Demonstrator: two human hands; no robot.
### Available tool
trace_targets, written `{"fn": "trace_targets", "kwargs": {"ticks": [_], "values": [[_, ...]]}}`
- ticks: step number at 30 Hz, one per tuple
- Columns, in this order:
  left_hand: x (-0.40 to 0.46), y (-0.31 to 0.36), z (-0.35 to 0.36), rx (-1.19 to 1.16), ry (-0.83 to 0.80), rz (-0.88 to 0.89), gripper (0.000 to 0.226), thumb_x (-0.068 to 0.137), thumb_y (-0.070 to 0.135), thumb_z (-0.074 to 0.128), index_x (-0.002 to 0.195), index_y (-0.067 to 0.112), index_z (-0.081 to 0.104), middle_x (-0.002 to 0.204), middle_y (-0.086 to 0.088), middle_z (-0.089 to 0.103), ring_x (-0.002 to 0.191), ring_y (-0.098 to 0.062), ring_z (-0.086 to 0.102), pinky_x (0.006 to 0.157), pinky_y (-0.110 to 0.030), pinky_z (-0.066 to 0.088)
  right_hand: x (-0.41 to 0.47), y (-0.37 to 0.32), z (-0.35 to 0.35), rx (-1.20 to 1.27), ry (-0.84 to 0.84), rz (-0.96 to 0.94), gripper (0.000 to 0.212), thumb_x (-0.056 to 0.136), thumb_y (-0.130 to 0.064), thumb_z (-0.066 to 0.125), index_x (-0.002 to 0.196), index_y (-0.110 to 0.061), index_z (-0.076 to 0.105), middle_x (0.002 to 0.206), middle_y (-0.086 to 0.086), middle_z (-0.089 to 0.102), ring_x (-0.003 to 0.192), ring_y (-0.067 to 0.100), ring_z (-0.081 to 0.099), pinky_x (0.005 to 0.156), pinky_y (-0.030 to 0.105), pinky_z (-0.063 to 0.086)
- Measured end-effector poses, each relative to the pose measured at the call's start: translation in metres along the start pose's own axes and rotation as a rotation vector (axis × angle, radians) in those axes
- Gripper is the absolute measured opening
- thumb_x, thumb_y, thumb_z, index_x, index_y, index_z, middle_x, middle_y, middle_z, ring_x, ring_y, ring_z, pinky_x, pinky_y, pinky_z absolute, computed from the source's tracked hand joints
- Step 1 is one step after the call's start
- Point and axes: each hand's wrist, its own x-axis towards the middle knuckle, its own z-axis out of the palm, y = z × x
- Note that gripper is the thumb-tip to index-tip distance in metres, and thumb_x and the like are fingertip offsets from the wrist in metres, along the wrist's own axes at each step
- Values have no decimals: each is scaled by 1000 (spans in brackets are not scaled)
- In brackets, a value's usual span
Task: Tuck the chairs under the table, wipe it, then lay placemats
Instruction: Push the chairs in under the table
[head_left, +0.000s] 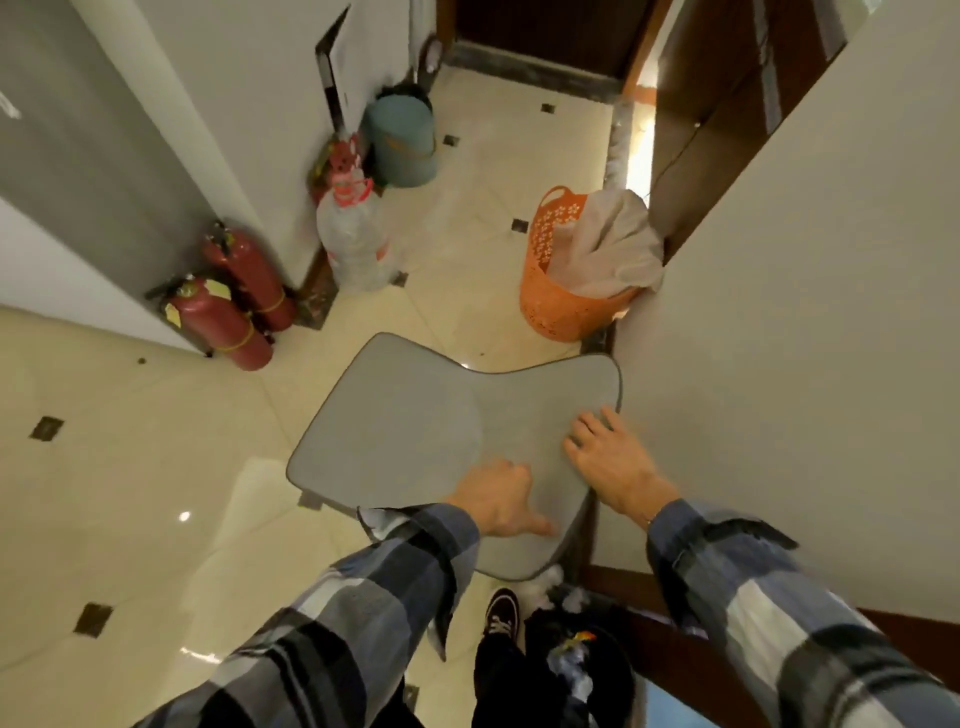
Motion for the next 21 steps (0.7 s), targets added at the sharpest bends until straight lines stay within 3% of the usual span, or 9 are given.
{"fn": "trace_targets", "kwargs": {"ticks": [5, 9, 12, 15, 19, 21], "values": [[-3, 1, 20, -145, 88, -62, 89, 75, 65, 70, 137, 11, 36, 130, -13, 53, 111, -34, 56, 88, -44, 50, 5, 8, 12, -64, 130, -63, 30, 63, -11, 79, 92, -9, 70, 91, 13, 68, 96, 35, 62, 97, 52, 40], [-22, -24, 27, -311, 174, -94, 100, 78, 60, 66, 153, 12, 21, 147, -12, 43, 125, -33, 50, 100, -45, 48, 12, -8, -8, -102, 187, -136, 23, 59, -12, 72, 82, -12, 70, 79, 9, 69, 80, 31, 65, 86, 42, 42], [-47, -45, 27, -327, 212, -85, 94, 78, 69, 62, 150, 16, 32, 145, -9, 47, 125, -30, 51, 103, -45, 46, 22, -26, -38, -99, 217, -173, 16, 64, -15, 70, 80, -14, 67, 77, 8, 70, 76, 30, 66, 79, 39, 46], [-74, -66, 24, -305, 285, -106, 82, 75, 75, 60, 135, 20, 45, 124, -4, 58, 104, -25, 58, 91, -43, 51, 36, -50, -71, -105, 310, -230, 10, 68, -23, 72, 73, -18, 66, 71, 6, 70, 70, 28, 66, 75, 37, 47], [-107, -99, 24, -267, 501, -216, 38, 91, 42, 61, 121, 21, 54, 113, -5, 62, 98, -27, 62, 84, -40, 54, 52, -94, -109, -83, 382, -252, 17, 68, -29, 77, 68, -18, 64, 61, 6, 67, 60, 28, 65, 75, 37, 48], [-127, -124, 27, -217, 560, -256, 29, 95, 35, 58, 119, 20, 55, 113, -6, 64, 98, -29, 62, 85, -40, 53, 54, -121, -126, -63, 426, -293, 23, 65, -30, 82, 66, -16, 63, 55, 7, 64, 53, 29, 63, 69, 36, 50]]}}
